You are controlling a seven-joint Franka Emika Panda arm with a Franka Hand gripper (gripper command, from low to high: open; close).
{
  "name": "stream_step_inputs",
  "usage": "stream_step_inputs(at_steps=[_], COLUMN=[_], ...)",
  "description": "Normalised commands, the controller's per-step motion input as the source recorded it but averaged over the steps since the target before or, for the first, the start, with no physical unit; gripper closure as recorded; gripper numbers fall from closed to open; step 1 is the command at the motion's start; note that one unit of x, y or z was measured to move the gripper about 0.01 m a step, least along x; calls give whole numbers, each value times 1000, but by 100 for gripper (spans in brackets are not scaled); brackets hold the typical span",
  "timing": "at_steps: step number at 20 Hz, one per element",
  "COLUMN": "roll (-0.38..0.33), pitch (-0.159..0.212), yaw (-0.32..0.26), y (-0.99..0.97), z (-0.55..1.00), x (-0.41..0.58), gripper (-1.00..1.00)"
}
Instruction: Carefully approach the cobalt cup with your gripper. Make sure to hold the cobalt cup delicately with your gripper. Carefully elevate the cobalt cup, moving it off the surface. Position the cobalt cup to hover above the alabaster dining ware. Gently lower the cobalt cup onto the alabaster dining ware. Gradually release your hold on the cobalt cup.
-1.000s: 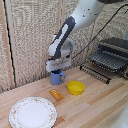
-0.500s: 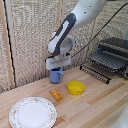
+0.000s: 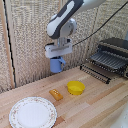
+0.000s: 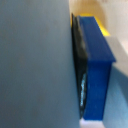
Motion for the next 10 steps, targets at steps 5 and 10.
stream_step_inputs(at_steps=[5,10], roll=[68,17], pitch=[53,60], yaw=[2,0], y=[695,781], z=[505,340], x=[-355,-375], gripper=[100,100])
